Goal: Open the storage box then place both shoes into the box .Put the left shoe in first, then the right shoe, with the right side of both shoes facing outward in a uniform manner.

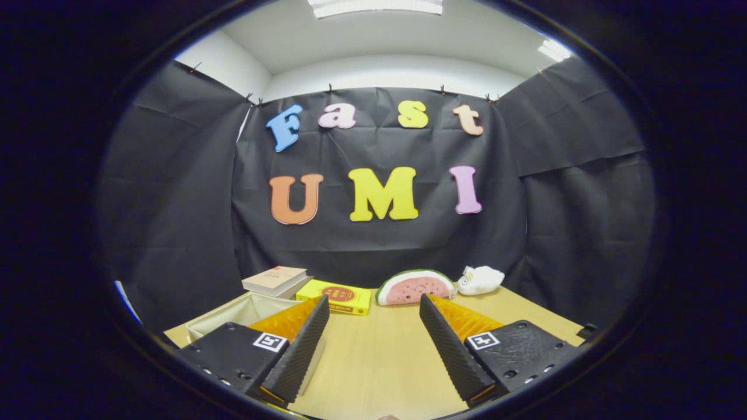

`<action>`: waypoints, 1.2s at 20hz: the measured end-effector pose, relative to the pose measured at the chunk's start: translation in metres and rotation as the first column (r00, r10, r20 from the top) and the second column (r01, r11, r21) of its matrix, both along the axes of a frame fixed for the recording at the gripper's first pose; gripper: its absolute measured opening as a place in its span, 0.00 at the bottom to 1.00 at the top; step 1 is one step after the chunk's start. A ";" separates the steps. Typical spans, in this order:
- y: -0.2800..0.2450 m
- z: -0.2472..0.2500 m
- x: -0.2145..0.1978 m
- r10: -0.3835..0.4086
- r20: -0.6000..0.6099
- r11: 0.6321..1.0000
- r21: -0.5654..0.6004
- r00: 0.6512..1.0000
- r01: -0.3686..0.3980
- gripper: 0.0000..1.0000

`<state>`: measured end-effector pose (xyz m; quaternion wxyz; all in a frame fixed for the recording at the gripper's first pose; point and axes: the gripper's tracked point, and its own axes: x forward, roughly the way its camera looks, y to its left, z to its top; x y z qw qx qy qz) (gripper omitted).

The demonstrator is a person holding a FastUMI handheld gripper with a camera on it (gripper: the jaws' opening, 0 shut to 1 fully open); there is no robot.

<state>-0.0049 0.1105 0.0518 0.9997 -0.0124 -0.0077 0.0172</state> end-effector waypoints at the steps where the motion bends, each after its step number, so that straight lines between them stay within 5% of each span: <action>1: -0.008 0.000 -0.005 -0.008 0.008 1.000 -0.001 1.000 0.008 0.96; 16: -0.094 -0.036 -0.011 -0.106 -0.024 0.994 0.009 0.994 0.106 0.96; 24: -0.082 -0.027 -0.022 -0.098 -0.017 0.994 -0.040 0.995 0.097 0.96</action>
